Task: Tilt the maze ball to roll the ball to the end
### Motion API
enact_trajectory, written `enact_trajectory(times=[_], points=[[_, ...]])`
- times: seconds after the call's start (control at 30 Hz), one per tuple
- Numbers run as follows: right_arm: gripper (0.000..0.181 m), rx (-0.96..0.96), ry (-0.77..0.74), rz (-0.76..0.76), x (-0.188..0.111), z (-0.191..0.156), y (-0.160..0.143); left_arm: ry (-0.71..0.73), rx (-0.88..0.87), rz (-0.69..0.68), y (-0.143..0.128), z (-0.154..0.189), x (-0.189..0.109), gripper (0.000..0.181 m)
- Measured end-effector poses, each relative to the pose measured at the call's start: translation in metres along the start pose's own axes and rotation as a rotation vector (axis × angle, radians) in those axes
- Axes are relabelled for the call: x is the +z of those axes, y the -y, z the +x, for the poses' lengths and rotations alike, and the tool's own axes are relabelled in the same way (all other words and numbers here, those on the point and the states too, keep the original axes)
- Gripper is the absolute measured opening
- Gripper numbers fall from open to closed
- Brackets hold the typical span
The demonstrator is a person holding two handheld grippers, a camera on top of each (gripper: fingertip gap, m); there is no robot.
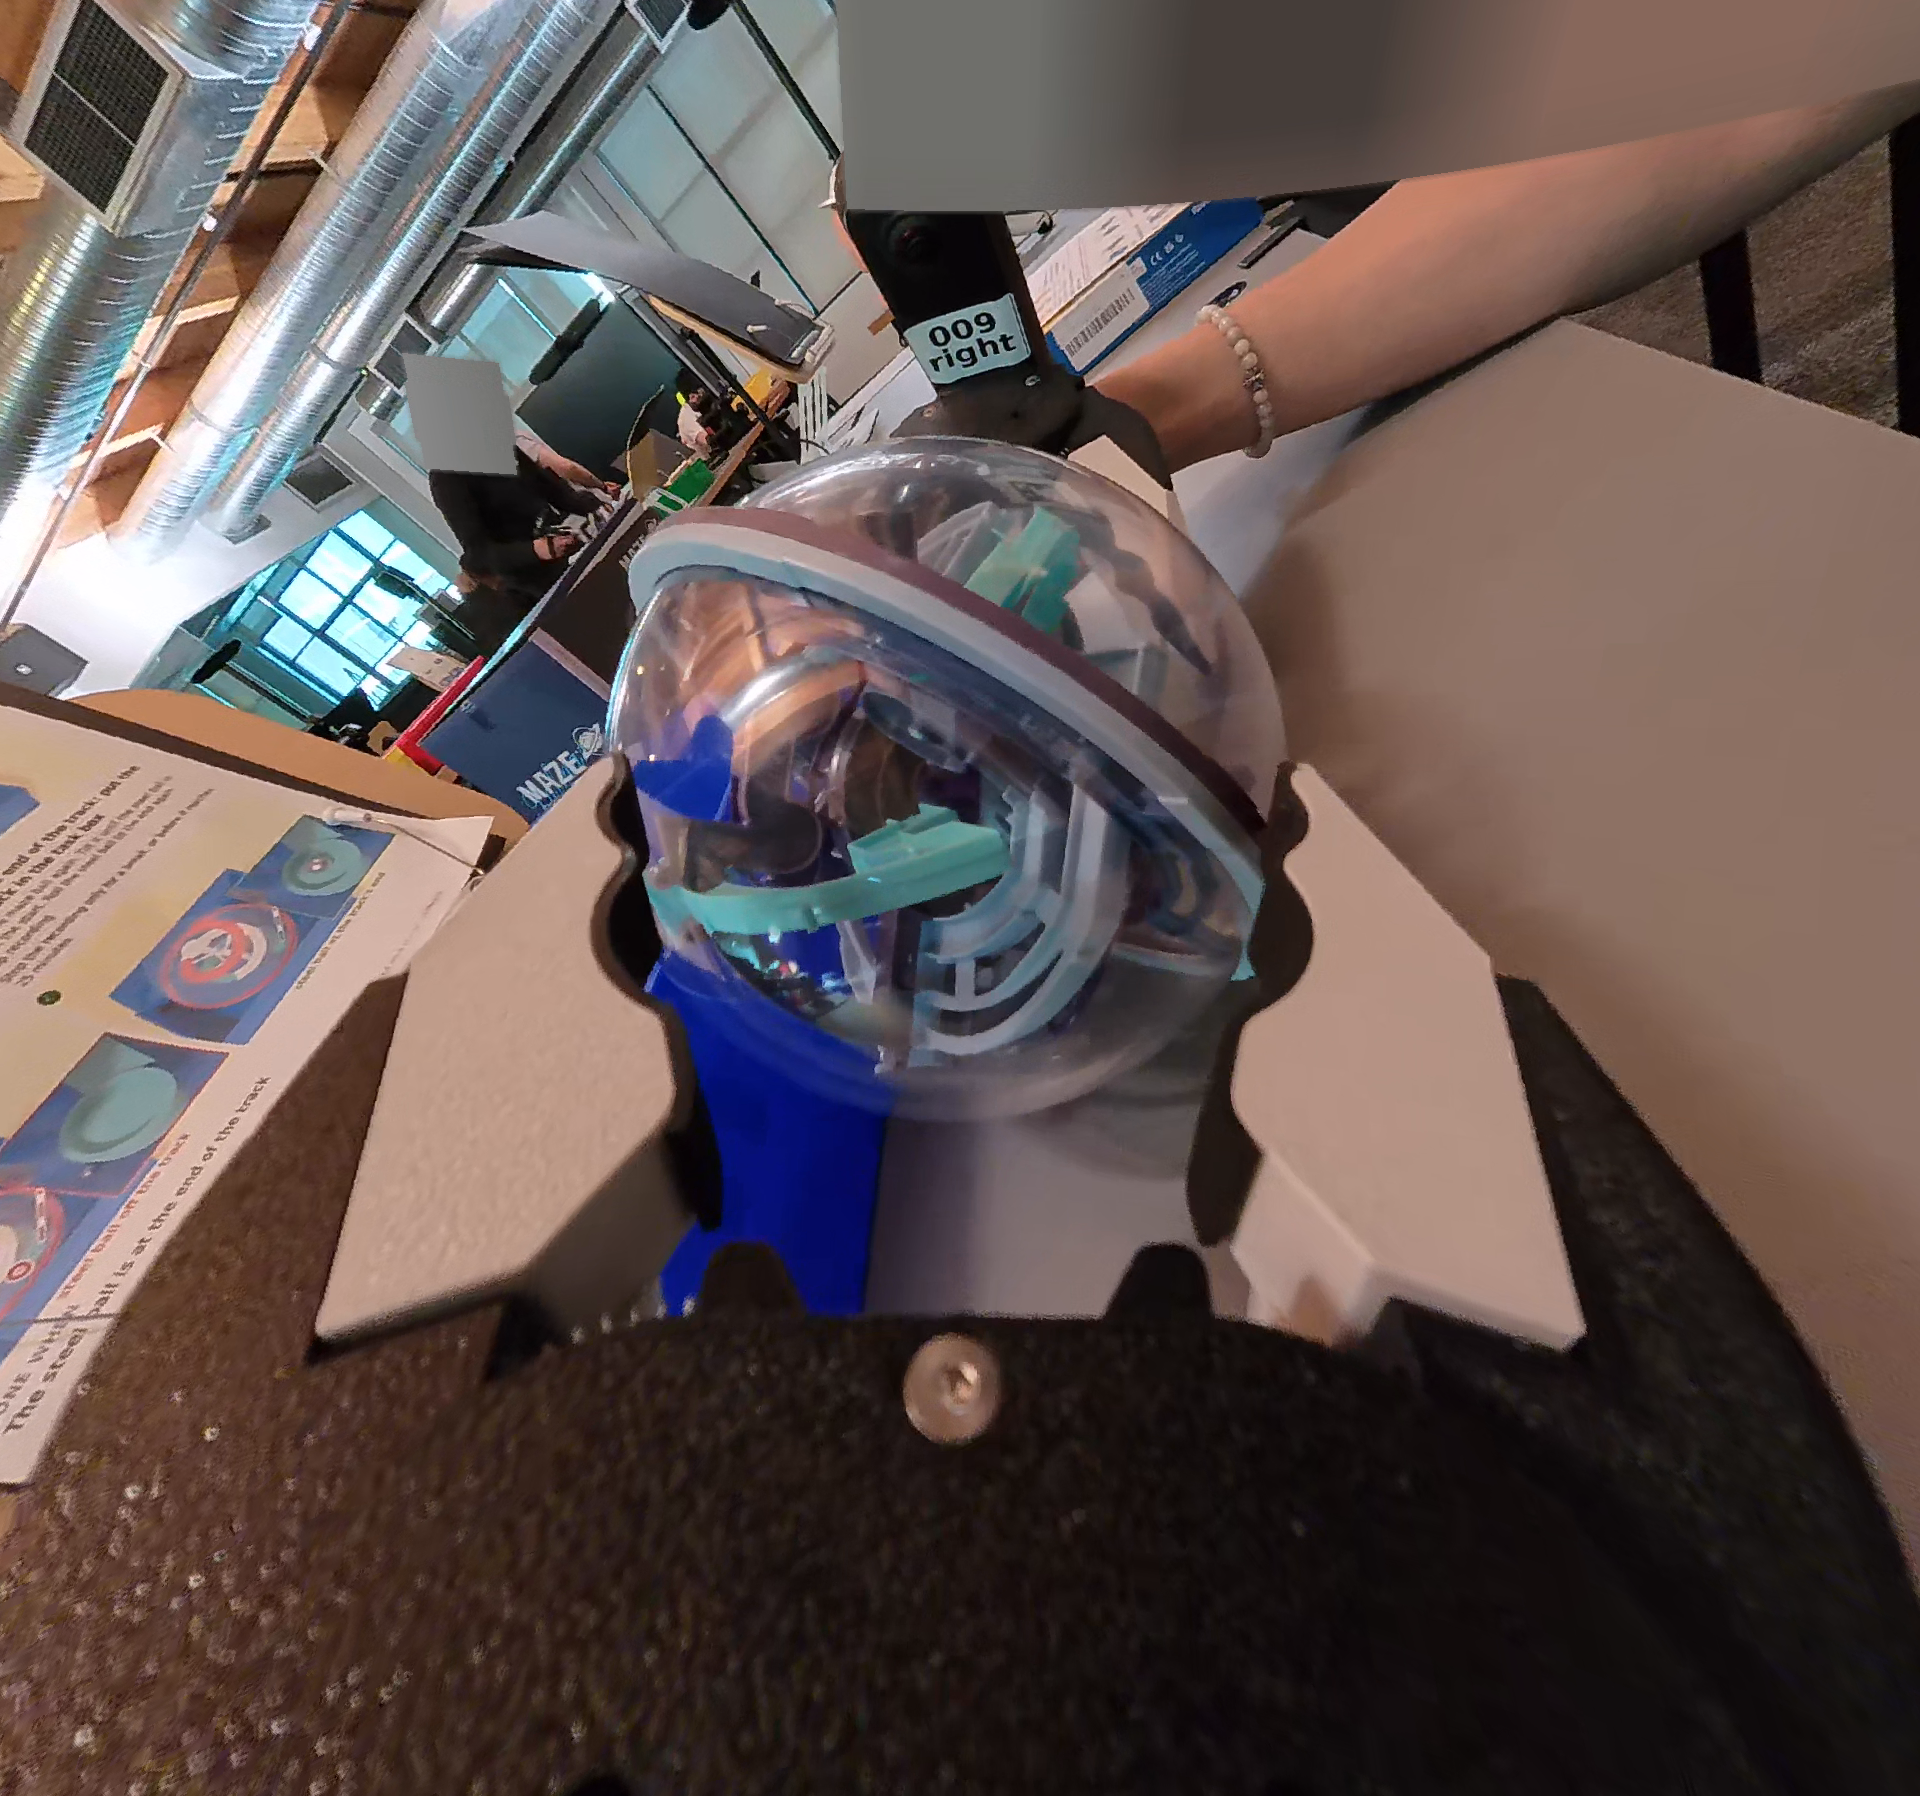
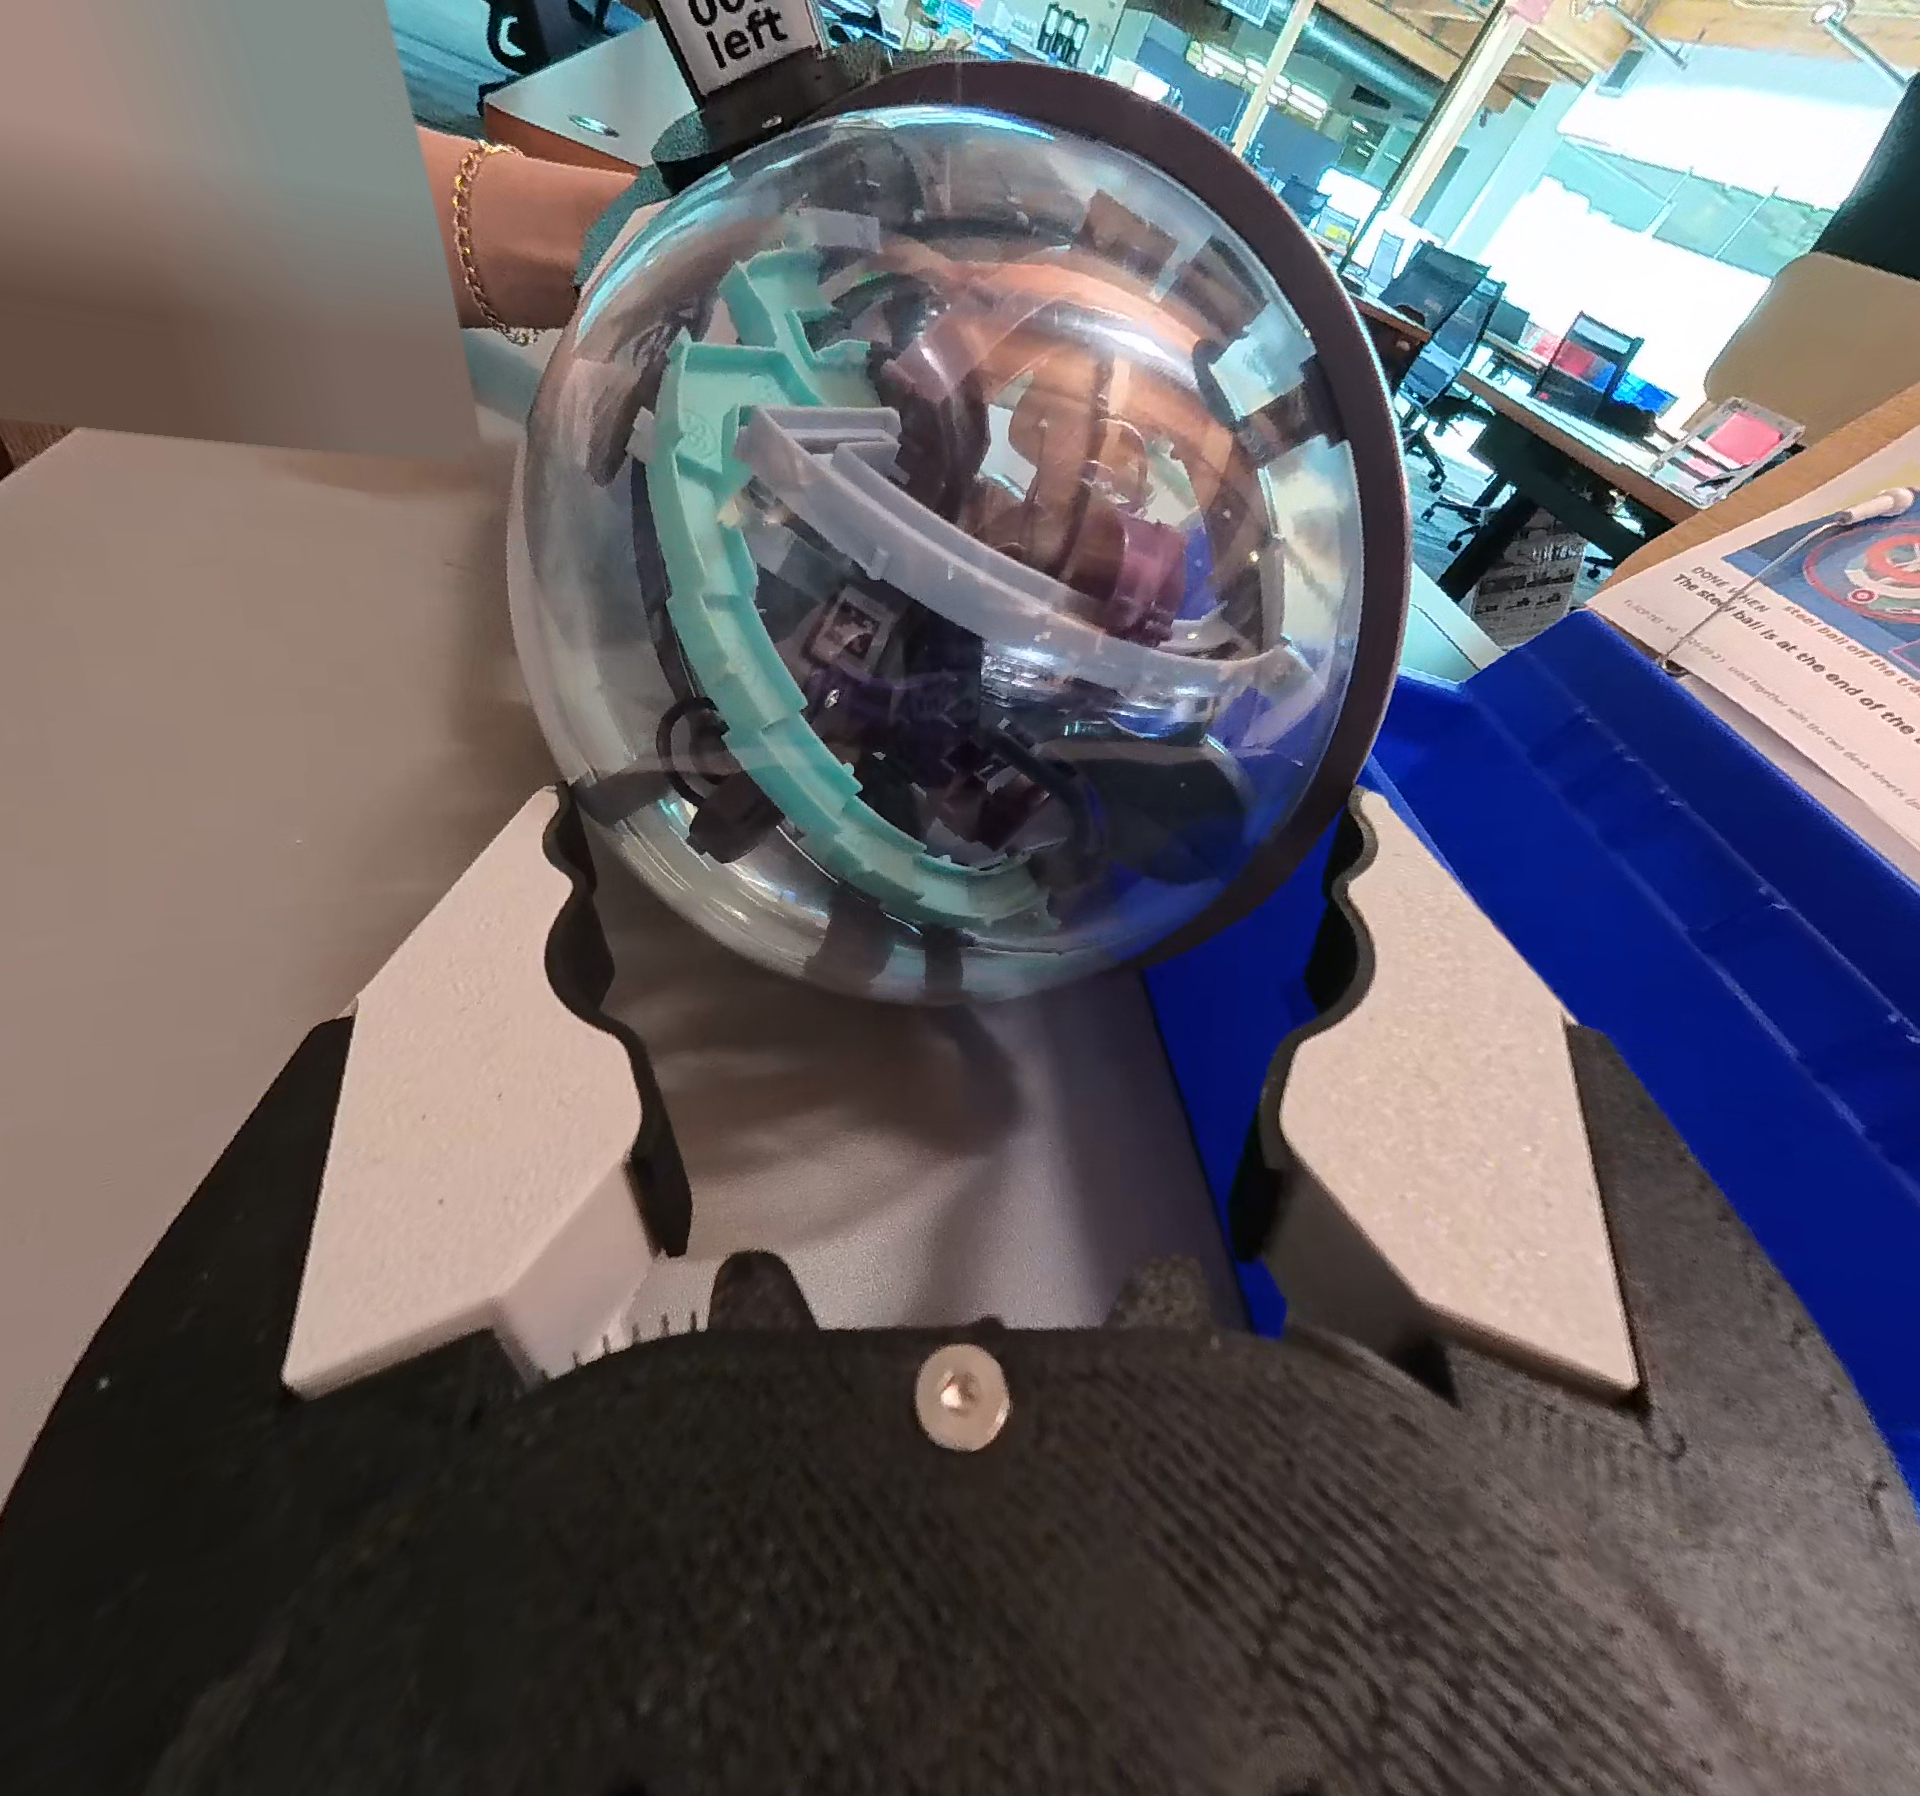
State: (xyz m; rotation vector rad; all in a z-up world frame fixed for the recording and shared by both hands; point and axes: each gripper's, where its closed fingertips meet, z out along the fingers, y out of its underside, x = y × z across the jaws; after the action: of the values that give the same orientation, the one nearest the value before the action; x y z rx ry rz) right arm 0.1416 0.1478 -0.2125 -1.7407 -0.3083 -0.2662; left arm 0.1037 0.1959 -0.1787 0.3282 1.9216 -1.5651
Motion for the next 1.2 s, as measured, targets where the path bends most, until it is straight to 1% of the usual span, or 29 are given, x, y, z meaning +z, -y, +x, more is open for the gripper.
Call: enact_trajectory(times=[0.1, 0.23, 0.37, 0.7, 0.87, 0.9, 0.93, 1.03, 1.2], points=[[0.136, 0.0, -0.007, -0.012, 0.0, 0.0, 0.0, 0.005, 0.005, -0.004, -0.001, 0.0, 0.0, 0.115], [0.137, -0.047, -0.047, -0.047, 0.001, 0.001, 0.002, 0.02, 0.051, -0.04, -0.006, -0.001, -0.001, 0.115], [0.142, -0.049, -0.057, -0.067, 0.003, 0.001, -0.002, 0.029, 0.039, -0.019, -0.002, -0.001, 0.003, 0.115], [0.141, -0.044, -0.033, -0.061, 0.001, 0.002, -0.005, 0.023, 0.009, 0.003, 0.003, 0.0, 0.005, 0.112], [0.137, -0.016, -0.016, -0.054, -0.001, 0.001, -0.007, 0.012, -0.031, 0.029, 0.005, -0.001, 0.001, 0.108], [0.13, -0.008, 0.009, -0.057, -0.001, -0.003, -0.009, 0.01, -0.032, 0.032, 0.005, -0.001, 0.0, 0.107], [0.129, 0.004, 0.007, -0.057, -0.001, -0.002, -0.01, 0.01, -0.03, 0.031, 0.005, -0.001, 0.0, 0.107], [0.129, 0.003, 0.005, -0.05, -0.001, -0.002, -0.009, 0.009, -0.026, 0.028, 0.005, -0.001, -0.001, 0.107], [0.129, -0.029, -0.012, -0.081, -0.002, -0.001, -0.009, 0.014, 0.006, 0.017, 0.004, 0.0, 0.0, 0.107]])
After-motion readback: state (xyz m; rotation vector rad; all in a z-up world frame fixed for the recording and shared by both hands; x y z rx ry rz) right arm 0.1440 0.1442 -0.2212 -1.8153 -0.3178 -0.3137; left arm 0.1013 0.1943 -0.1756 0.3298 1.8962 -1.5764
